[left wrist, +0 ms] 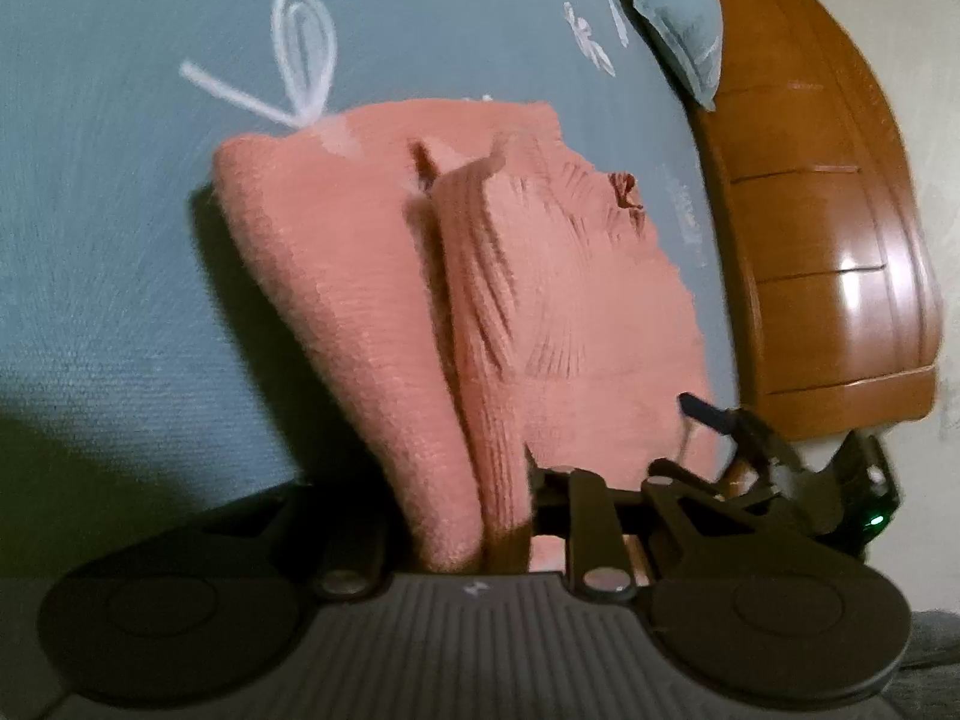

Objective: Fold clothes
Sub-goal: 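Lift the gripped side edge upward with the left tool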

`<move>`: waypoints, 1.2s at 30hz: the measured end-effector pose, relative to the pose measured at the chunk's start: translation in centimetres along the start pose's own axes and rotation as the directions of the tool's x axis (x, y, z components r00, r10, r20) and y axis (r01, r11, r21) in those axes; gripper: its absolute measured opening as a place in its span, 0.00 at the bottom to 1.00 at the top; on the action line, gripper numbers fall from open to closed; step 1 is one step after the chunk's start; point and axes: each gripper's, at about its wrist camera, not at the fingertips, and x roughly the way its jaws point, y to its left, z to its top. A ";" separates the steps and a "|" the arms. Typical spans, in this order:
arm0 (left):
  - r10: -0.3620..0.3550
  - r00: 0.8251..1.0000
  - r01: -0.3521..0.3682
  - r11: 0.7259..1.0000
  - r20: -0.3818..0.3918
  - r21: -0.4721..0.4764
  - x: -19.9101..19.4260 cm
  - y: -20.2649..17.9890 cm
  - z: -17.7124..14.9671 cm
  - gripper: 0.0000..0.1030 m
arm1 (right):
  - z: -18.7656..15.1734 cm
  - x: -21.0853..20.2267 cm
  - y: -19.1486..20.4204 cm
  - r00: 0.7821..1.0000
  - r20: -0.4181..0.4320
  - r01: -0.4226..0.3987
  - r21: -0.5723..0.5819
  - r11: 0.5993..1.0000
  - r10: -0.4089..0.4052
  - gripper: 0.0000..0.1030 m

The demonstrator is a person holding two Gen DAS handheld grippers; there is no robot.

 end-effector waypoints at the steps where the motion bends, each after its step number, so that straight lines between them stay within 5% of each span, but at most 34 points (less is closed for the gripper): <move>1: 0.019 1.000 -0.019 1.000 0.005 0.009 -0.2 -0.3 -0.1 0.21 | 0.0 0.1 0.1 1.000 -0.001 0.005 -0.002 1.000 -0.005 1.00; 25: 0.276 0.959 -0.276 0.961 0.061 -0.010 0.1 -5.4 -0.6 0.16 | -2.0 -2.3 -1.8 0.996 0.087 -0.038 0.046 0.998 0.034 1.00; 36: 0.310 0.944 -0.311 0.950 0.112 -0.001 -1.0 -9.1 -1.2 0.16 | -2.9 -3.2 -4.2 0.988 0.135 -0.081 0.072 0.994 0.071 1.00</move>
